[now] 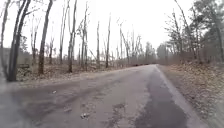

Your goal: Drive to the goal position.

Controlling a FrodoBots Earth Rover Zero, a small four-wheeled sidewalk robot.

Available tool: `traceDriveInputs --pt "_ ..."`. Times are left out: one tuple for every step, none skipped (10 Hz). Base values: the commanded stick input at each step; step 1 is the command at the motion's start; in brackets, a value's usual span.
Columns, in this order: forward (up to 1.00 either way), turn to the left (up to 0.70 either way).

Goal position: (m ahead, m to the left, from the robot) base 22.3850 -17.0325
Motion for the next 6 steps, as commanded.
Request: traceDriveInputs --pt "0.70 -0.04" --pt "0.70 -0.14" --pt "0.70 -0.25" --pt "0.70 0.00" --pt "0.70 0.00" --pt "0.70 0.00"
